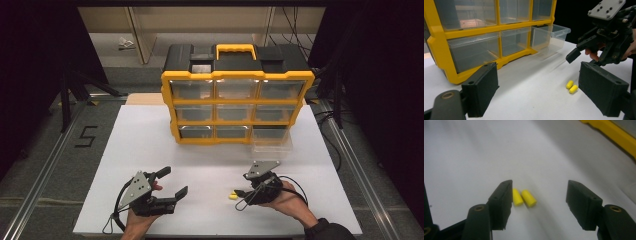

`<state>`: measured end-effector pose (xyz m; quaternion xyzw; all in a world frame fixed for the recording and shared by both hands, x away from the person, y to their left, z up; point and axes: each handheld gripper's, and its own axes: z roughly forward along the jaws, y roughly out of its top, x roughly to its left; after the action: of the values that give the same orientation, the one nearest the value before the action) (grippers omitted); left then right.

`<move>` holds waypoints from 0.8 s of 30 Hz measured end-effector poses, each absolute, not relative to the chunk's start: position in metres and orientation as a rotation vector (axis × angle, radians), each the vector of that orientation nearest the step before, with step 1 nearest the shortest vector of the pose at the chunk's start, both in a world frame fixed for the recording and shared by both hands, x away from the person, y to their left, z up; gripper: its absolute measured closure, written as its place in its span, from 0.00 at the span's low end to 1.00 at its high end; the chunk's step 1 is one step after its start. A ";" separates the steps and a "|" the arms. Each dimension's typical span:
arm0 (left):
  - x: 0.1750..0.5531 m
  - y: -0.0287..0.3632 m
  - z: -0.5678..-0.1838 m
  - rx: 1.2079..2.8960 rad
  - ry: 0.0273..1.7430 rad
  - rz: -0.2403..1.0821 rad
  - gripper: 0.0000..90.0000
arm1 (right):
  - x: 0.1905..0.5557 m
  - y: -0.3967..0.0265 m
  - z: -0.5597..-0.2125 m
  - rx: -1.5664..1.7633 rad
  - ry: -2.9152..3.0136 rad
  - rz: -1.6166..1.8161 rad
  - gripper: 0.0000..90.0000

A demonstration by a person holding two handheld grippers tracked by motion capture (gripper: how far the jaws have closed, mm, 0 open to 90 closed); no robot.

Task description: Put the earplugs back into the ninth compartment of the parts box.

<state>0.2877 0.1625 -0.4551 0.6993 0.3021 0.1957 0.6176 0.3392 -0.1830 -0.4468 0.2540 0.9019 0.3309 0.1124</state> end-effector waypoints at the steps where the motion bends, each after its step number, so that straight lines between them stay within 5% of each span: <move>1: 0.288 0.162 -0.455 1.609 0.695 0.450 0.18 | 0.341 -0.182 -0.448 0.739 2.654 0.960 0.47; 24: 0.288 0.162 -0.455 1.613 0.699 0.448 0.18 | 0.361 -0.174 -0.468 0.644 2.833 0.833 0.73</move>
<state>0.2881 0.1624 -0.4552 0.7002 0.3035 0.1945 0.6162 0.3607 -0.1735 -0.4681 0.2127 0.9356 0.2753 0.0597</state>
